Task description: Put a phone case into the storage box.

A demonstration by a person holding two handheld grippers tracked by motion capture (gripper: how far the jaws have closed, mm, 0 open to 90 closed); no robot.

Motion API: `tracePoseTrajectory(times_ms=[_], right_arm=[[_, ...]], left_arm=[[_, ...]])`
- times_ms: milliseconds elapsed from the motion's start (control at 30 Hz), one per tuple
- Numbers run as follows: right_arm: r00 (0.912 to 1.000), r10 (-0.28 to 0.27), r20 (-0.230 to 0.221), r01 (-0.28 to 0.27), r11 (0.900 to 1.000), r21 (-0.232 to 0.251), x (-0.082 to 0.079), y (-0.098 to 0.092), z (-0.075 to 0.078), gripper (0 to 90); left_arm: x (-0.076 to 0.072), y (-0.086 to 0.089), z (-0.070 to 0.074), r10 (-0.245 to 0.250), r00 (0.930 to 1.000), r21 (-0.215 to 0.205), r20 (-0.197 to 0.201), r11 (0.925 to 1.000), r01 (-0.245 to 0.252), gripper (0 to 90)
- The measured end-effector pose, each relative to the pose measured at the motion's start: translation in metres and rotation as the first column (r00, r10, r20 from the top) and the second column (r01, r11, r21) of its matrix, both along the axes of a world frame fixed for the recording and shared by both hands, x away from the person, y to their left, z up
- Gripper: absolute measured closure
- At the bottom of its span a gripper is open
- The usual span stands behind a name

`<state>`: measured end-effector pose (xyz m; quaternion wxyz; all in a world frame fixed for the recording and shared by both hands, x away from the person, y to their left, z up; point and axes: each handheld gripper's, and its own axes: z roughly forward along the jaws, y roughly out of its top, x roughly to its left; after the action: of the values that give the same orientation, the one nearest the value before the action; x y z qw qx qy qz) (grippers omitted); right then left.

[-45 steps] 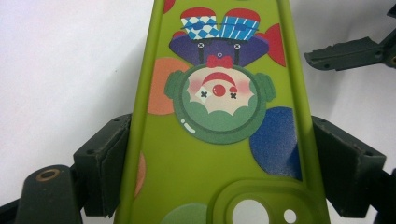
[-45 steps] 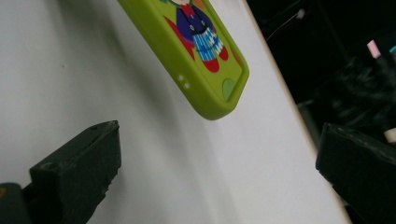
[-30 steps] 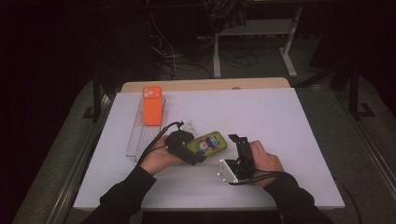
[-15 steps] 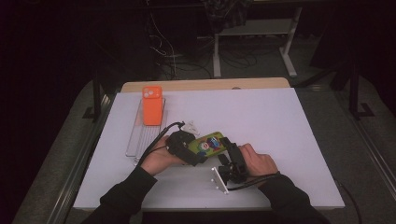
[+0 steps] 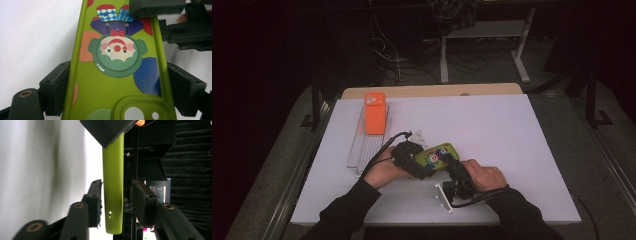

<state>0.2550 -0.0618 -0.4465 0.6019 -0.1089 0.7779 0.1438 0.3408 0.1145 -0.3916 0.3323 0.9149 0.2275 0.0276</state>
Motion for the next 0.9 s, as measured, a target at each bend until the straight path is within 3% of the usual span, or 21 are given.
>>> tracePoseTrajectory(times_ms=[133,400,600,700,767,900], right_arm=[[1.0,0.002,0.001,-0.002,1.0,-0.016,-0.0011,0.0004,-0.0001,74.2],[1.0,0.002,-0.003,-0.002,0.999,-0.051,-0.0033,0.0019,-0.0012,75.9],[0.9999,0.006,-0.015,-0.006,1.0,-0.027,-0.0031,0.0023,-0.0006,76.1],[0.9997,-0.006,-0.023,0.005,1.0,-0.022,-0.0017,0.0008,0.0003,76.1],[0.9994,-0.016,-0.03,0.016,1.0,-0.018,-0.0006,-0.0003,0.0014,76.1],[0.9987,-0.035,-0.037,0.035,0.999,0.0,0.003,-0.0035,0.003,76.0]], left_arm=[[0.0013,0.0017,0.0015,-0.007,1.0,-0.001,0.001,1.0,0.007,15.3],[0.0012,0.0014,0.0001,-0.016,0.9999,0.009,-0.005,0.9998,0.016,15.0],[-0.0008,0.0026,0.0001,-0.014,0.9998,-0.014,0.012,0.9998,0.014,12.9],[-0.0015,0.0026,0.0006,-0.025,0.9997,-0.031,0.007,0.9992,0.026,5.0],[-0.0002,0.0045,0.0017,-0.032,0.9993,-0.02,0.02,0.9993,0.032,0.1],[0.0007,0.0088,0.0039,-0.018,0.9996,-0.053,0.02,0.9984,0.019,0.0]])
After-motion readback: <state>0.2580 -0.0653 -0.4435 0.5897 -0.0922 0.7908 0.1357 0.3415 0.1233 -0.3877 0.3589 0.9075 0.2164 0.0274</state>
